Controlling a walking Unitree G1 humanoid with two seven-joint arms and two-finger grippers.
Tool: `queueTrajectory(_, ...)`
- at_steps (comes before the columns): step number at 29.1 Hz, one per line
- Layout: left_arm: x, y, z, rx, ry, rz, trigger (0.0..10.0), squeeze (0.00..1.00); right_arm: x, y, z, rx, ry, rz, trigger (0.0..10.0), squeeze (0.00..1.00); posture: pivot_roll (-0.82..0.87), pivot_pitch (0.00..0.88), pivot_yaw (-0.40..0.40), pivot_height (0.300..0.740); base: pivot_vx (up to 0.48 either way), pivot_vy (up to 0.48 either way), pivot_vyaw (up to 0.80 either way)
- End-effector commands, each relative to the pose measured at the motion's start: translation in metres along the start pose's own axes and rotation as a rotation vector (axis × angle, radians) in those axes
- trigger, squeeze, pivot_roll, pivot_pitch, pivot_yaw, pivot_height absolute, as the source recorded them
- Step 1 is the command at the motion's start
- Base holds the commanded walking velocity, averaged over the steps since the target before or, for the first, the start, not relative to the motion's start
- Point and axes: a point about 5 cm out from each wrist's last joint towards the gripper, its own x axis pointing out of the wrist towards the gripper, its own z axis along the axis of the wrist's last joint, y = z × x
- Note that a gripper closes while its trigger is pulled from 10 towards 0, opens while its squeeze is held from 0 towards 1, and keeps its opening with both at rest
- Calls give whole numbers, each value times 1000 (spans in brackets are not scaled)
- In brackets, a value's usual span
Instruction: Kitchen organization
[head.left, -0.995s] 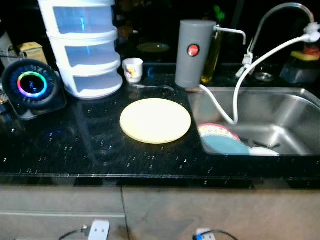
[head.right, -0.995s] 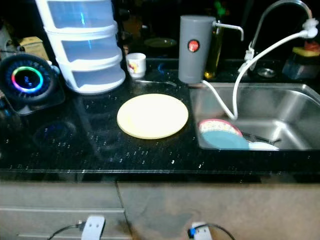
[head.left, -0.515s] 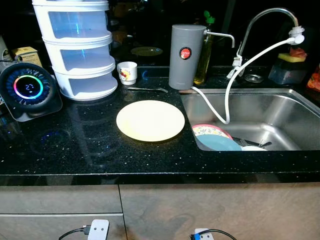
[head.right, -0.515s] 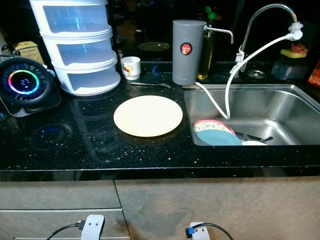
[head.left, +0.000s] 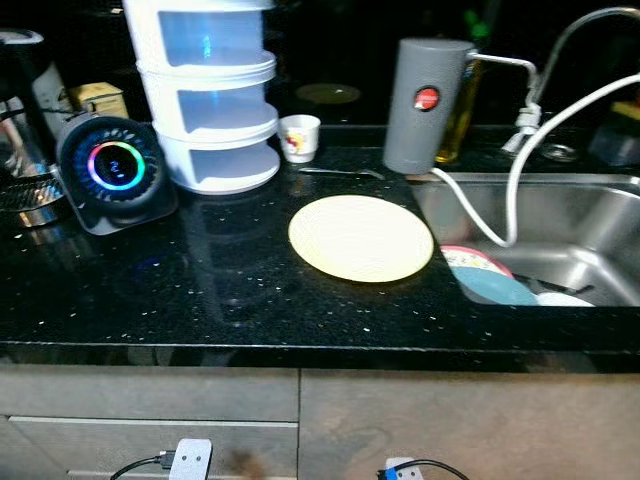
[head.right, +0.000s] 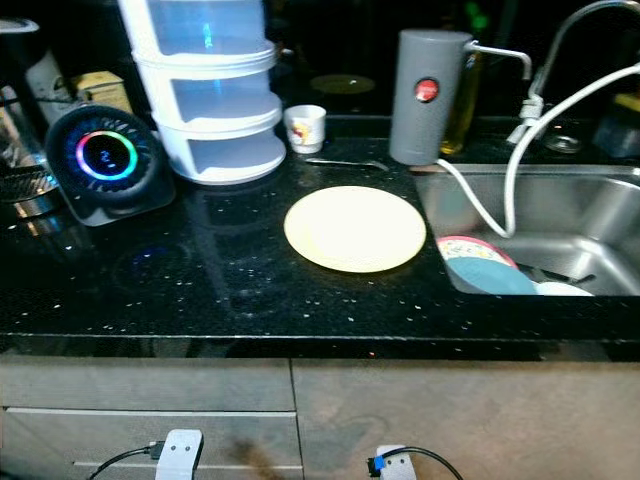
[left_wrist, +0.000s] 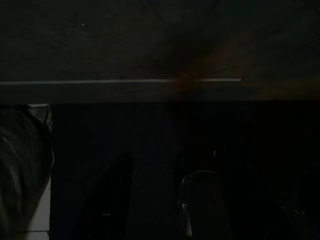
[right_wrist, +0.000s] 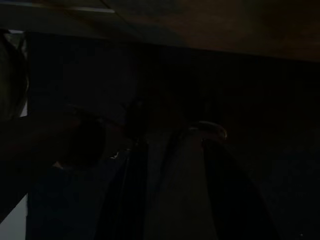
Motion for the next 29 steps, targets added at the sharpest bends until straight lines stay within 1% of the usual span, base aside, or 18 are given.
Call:
queueTrajectory(1, -1, -3, -5, 15, 13, -2, 10000, 0, 0, 0, -3, 0, 13, -2, 10000, 0, 54, 59, -1, 740, 0, 0, 0)
queueTrajectory(13, 0, -5, -4, 26, 11, -9, 10000, 0, 0, 0, -3, -1, 13, 0, 10000, 0, 52, 54, -3, 740, 0, 0, 0)
queueTrajectory(17, 0, -6, -6, 23, 24, -5, 10000, 0, 0, -1, -3, -12, 12, -1, 10000, 0, 52, 50, -4, 740, 0, 0, 0)
queueTrajectory(29, 0, -3, -7, 23, 41, 11, 10000, 0, -1, -1, -5, -28, 29, -13, 10000, 0, 51, 34, -8, 740, 0, 0, 0)
